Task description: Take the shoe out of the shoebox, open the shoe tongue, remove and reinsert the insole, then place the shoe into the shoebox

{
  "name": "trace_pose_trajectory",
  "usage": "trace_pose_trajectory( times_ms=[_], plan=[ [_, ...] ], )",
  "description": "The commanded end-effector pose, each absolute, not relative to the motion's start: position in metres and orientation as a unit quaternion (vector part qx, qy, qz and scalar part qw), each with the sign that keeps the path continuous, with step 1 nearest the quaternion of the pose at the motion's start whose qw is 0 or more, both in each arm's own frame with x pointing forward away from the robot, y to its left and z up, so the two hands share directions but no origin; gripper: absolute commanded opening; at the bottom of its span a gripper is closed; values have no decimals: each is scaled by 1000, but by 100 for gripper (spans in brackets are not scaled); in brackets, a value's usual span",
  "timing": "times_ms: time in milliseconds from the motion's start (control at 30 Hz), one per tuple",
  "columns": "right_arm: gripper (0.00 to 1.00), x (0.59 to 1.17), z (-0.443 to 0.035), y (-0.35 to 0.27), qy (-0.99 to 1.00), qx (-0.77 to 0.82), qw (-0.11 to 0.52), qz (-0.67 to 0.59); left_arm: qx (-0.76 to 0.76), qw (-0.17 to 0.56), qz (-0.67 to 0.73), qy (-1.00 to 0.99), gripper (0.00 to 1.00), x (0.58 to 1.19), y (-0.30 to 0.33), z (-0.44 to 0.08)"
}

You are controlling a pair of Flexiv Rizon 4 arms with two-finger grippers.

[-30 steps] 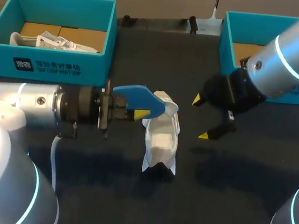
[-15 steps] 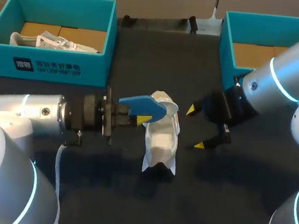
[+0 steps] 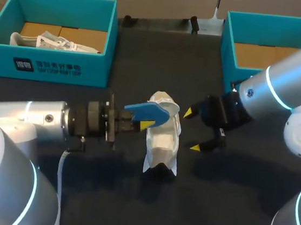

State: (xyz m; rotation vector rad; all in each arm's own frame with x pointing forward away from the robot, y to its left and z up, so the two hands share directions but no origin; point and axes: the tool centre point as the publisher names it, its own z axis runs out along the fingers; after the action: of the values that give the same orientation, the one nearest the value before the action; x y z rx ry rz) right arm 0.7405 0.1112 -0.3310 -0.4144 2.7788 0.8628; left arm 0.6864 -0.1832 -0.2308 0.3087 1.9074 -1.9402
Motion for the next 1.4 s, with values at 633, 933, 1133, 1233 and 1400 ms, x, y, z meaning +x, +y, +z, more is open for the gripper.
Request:
trace_pose_trajectory(
  times_ms=[633,933,1133,1233,1400],
  plan=[
    [100,740,-337,113,939,-135,107,296,119,197,-686,690,0,687,-206,-257],
    [100,740,-337,113,939,-135,107,296,147,210,-678,689,0,691,-211,-274],
    [100,740,-337,113,939,-135,107,296,146,211,-674,692,0,693,-214,-282],
    [100,740,-337,113,939,-135,107,296,145,212,-675,692,0,694,-216,-286],
    [100,740,-337,113,939,-135,107,296,157,216,-665,697,0,697,-220,-292]
  ],
)
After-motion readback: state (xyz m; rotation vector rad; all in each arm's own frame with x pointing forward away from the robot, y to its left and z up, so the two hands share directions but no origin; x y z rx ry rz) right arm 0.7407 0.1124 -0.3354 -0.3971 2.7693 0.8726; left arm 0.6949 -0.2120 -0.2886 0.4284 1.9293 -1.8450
